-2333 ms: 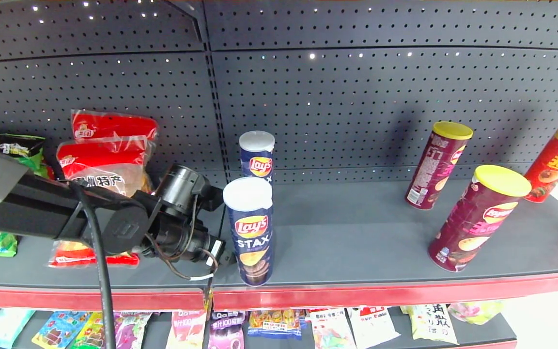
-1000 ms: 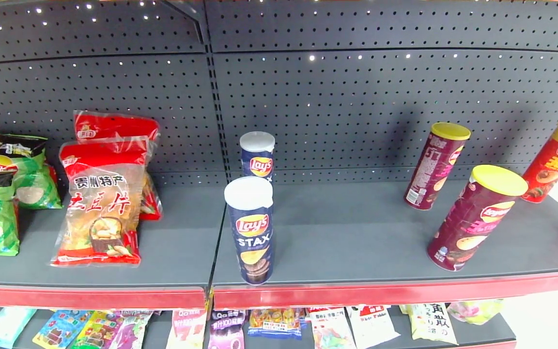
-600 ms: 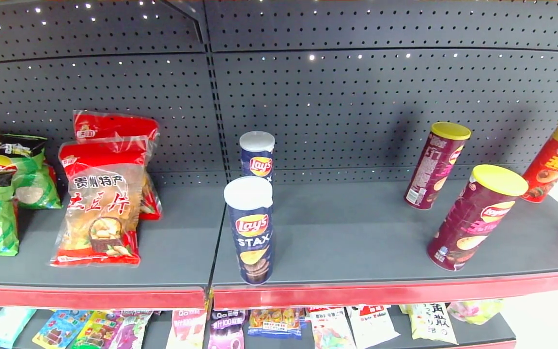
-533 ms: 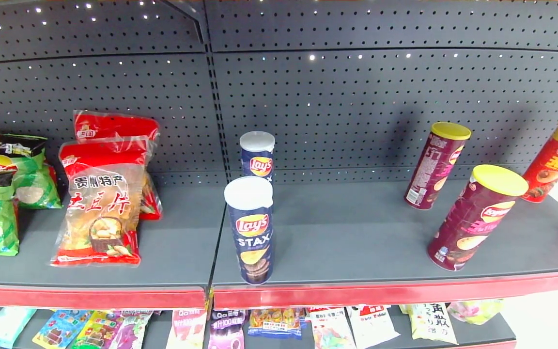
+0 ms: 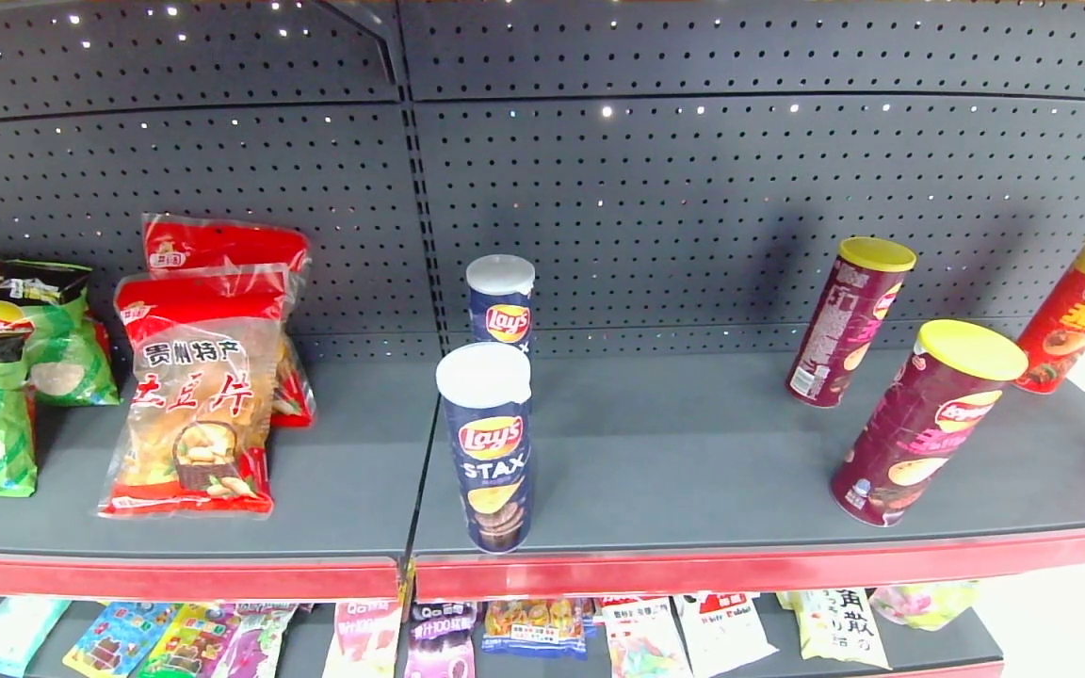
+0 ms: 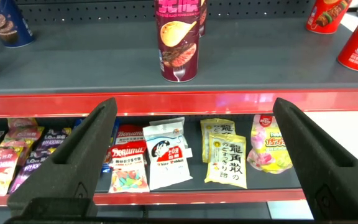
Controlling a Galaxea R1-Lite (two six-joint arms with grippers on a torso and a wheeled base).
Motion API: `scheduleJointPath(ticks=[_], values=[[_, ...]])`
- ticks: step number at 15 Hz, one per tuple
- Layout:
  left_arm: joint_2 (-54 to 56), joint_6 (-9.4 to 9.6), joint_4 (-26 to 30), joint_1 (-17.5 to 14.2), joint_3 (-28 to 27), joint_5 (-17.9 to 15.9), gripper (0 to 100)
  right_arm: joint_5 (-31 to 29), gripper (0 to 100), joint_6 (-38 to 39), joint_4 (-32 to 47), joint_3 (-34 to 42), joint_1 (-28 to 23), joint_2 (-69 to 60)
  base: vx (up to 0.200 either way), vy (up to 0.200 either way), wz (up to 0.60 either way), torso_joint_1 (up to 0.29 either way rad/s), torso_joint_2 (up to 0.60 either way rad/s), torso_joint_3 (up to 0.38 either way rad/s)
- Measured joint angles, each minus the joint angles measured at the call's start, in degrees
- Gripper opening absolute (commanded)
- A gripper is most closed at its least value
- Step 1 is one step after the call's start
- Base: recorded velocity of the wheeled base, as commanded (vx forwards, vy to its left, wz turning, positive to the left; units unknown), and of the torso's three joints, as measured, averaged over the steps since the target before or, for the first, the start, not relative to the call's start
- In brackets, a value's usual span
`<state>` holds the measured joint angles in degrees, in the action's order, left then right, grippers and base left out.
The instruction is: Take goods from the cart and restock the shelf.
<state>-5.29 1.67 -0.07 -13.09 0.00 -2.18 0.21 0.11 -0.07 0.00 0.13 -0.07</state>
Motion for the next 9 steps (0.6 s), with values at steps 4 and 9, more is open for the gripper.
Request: scheduleJointPath(ticks=[4, 9], values=[[0.0, -0.52, 0.1, 1.0, 0.0, -2.6, 100, 0.0, 100, 0.0, 0.0, 0.0, 0.0, 0.0, 0.000, 0.000, 0.00, 0.000, 0.00, 0.000], [2.1, -0.83, 0.1, 14.0, 0.0, 0.0, 100, 0.0, 100, 0.0, 0.0, 0.0, 0.0, 0.0, 0.000, 0.000, 0.00, 0.000, 0.00, 0.000]])
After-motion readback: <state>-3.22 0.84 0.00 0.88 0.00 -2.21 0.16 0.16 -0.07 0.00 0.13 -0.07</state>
